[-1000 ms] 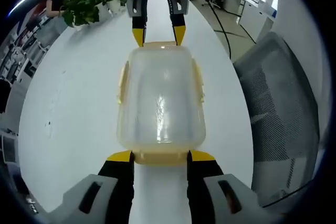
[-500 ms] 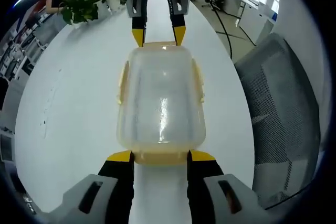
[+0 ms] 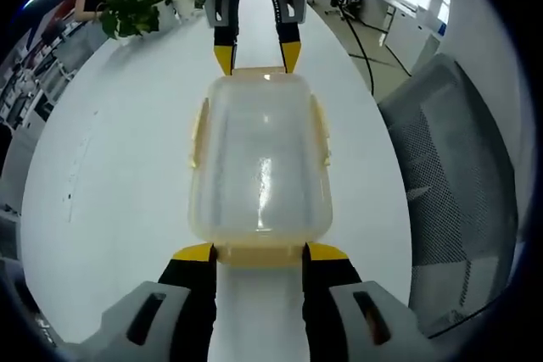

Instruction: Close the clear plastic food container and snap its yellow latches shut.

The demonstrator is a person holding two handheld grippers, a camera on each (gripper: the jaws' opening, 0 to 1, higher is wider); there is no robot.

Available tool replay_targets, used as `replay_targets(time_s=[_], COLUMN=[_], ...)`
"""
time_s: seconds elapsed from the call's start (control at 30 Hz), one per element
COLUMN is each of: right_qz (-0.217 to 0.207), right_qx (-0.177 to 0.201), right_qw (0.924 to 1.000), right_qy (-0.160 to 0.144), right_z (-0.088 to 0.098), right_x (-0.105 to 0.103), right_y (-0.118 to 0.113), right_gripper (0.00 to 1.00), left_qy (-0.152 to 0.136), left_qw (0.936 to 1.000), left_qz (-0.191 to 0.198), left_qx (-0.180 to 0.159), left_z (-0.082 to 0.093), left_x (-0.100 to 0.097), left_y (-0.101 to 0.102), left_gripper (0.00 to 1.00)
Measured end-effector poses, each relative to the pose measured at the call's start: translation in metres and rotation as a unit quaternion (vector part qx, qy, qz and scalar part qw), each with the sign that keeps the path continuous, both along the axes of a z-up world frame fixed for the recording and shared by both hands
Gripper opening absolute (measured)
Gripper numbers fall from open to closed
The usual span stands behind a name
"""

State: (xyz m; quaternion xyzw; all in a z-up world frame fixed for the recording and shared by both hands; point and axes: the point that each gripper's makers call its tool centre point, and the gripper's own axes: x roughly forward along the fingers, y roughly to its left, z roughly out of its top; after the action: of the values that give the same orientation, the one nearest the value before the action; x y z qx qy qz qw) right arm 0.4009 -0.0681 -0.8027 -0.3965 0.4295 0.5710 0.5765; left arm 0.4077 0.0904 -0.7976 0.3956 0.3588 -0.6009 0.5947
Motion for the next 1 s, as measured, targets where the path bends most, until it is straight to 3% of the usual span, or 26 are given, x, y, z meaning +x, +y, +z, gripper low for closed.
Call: replay_targets(time_s=[0.9, 1.0], right_qz=[-0.020, -0.028], right_qx=[0.013, 0.019], right_qw=[0.9997, 0.9993], right_qy=[0.007, 0.018], right_z=[-0.0043, -0.0056], right_x=[-0.0052, -0.0093], right_y=[-0.0019, -0.0021], right_gripper=[0.40, 0.46], left_qy=[0.010, 0.002], left_qw=[0.9998, 0.9999], left_qz=[-0.014, -0.003], left_qx=[-0.013, -0.016], left_z=[-0.0026, -0.0028], left_x=[0.0006, 0.0041], left_y=[0.0040, 0.0070], left_gripper=[0.40, 0.51])
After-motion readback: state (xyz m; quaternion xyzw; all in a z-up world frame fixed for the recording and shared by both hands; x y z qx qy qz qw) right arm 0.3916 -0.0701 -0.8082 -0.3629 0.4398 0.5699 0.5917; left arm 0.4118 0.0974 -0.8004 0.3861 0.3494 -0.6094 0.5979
